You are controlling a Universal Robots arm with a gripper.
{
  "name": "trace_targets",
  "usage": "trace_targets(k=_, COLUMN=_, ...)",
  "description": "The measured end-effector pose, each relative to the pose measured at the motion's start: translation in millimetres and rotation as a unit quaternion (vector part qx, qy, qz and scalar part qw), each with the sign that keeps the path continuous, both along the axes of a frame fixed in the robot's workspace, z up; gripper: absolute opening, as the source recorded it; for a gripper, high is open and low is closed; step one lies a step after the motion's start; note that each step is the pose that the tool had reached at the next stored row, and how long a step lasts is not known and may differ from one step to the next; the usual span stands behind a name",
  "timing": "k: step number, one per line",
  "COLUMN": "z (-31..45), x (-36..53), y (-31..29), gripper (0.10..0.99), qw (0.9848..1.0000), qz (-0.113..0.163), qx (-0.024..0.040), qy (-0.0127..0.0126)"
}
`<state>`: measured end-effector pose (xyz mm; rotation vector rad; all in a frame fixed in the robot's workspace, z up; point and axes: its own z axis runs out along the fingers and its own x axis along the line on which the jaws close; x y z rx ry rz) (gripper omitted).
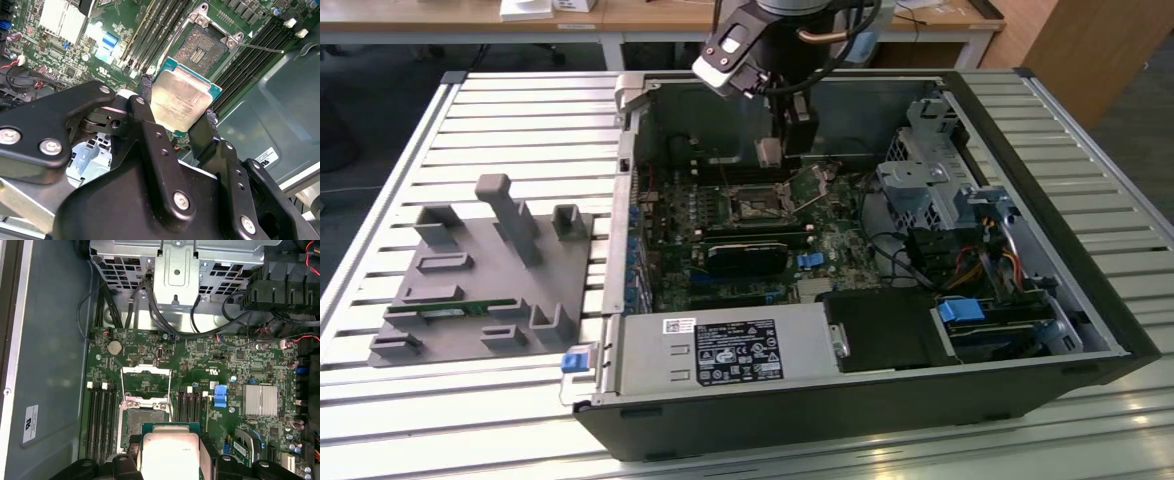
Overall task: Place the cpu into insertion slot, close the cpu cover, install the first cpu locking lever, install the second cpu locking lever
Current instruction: 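Place the cpu into insertion slot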
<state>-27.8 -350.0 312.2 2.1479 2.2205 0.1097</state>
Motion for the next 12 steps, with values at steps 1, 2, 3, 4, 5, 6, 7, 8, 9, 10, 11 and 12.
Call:
trace_targets(k=1, z=-0.7, x=0.0, y=0.0, gripper=0.541, qw=1.0, qz=0.0, qx=0.0, qy=0.0)
trace_targets(k=2, z=-1.4, x=0.0, y=0.0, gripper=0.541, qw=1.0, qz=0.0, qx=0.0, qy=0.0)
trace_targets(k=3, z=-2.3, x=0.0, y=0.0, gripper=0.541, qw=1.0, qz=0.0, qx=0.0, qy=0.0)
trace_targets(k=4, z=-3.2, x=0.0, y=0.0, gripper=0.541, qw=1.0, qz=0.0, qx=0.0, qy=0.0)
trace_targets(k=5, z=-4.1, x=0.0, y=0.0, gripper=0.541, qw=1.0, qz=0.0, qx=0.0, qy=0.0)
trace_targets(k=6, z=-4.8, x=0.0, y=0.0, gripper=0.541, qw=1.0, qz=0.0, qx=0.0, qy=0.0)
trace_targets(k=7, z=-5.5, x=0.0, y=0.0, gripper=0.541, qw=1.0, qz=-0.002, qx=0.0001, qy=0.0)
trace_targets(k=8, z=-6.2, x=0.0, y=0.0, gripper=0.541, qw=1.0, qz=-0.004, qx=0.0, qy=0.0)
trace_targets(k=9, z=-6.9, x=0.0, y=0.0, gripper=0.541, qw=1.0, qz=-0.008, qx=0.0, qy=0.0)
trace_targets(k=10, z=-7.8, x=0.0, y=0.0, gripper=0.541, qw=0.9999, qz=-0.011, qx=0.0, qy=0.0)
trace_targets(k=11, z=-8.8, x=0.0, y=0.0, gripper=0.541, qw=0.9999, qz=-0.013, qx=0.0, qy=0.0)
trace_targets(k=12, z=-9.7, x=0.0, y=0.3, gripper=0.541, qw=0.9999, qz=-0.014, qx=-0.0001, qy=0.0)
